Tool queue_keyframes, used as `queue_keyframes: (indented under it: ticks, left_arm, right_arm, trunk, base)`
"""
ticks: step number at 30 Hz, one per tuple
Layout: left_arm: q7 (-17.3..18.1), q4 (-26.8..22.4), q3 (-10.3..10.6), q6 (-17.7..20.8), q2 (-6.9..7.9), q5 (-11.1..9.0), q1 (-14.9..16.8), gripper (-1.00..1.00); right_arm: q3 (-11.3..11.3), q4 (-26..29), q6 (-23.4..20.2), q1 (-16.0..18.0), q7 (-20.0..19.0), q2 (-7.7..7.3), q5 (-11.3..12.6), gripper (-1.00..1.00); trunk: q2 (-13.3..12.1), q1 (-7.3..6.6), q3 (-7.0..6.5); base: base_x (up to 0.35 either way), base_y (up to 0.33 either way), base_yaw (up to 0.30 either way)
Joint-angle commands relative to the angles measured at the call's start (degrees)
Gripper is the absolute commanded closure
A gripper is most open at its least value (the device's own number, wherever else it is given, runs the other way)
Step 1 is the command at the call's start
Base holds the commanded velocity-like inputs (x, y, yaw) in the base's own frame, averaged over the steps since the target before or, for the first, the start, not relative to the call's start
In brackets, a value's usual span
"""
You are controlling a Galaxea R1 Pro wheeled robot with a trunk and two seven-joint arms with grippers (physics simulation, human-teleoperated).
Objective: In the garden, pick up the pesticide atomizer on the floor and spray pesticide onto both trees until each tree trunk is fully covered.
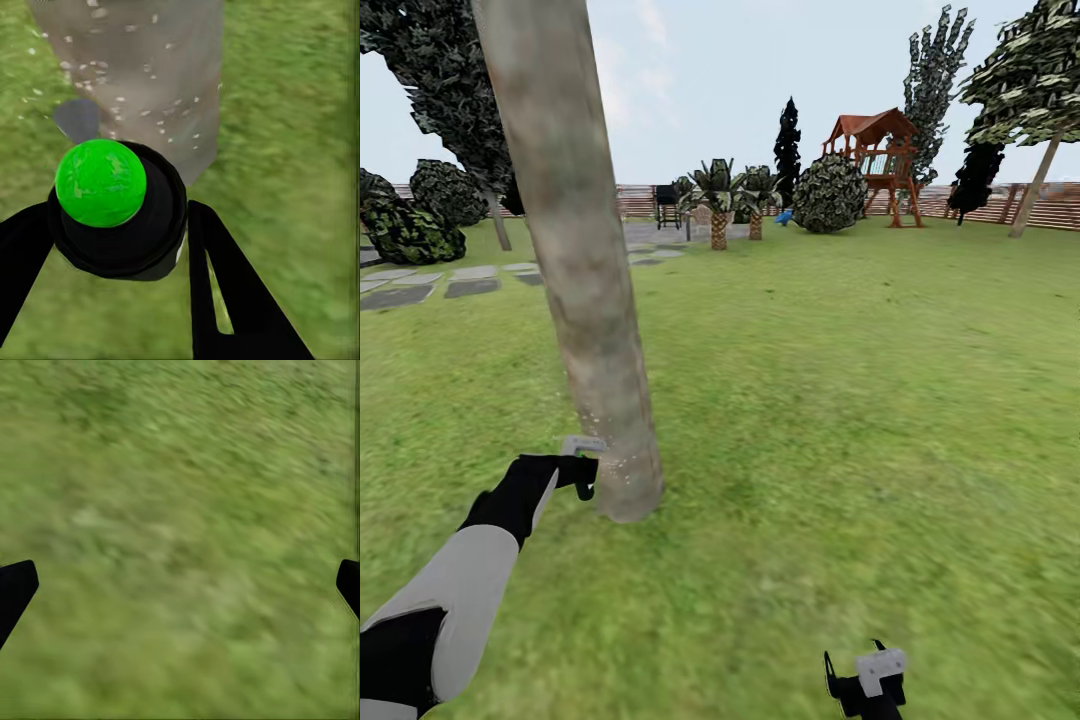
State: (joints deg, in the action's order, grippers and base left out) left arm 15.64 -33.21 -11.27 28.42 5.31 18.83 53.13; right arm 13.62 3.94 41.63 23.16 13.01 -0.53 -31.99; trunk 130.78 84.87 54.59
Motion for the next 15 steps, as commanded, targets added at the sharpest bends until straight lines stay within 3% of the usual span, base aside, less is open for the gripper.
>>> queue_keyframes:
  ticks: [1,15]
  left_arm:
    - [0.5,-0.1,-0.3,0.2,-0.09,0.6,0.0,1.0]
    - [0.4,0.0,-0.3,0.2,0.29,0.8,-0.2,1.0]
  right_arm:
    - [0.3,-0.1,0.1,0.0,0.4,0.0,-0.6,-1.0]
    - [0.3,-0.1,0.1,0.0,0.4,0.09,-0.6,-1.0]
  trunk:
    - [0.0,-0.01,0.05]
    - [0.0,-0.01,0.05]
  base:
    - [0.005,-0.271,0.0]
    - [0.039,-0.273,0.0]
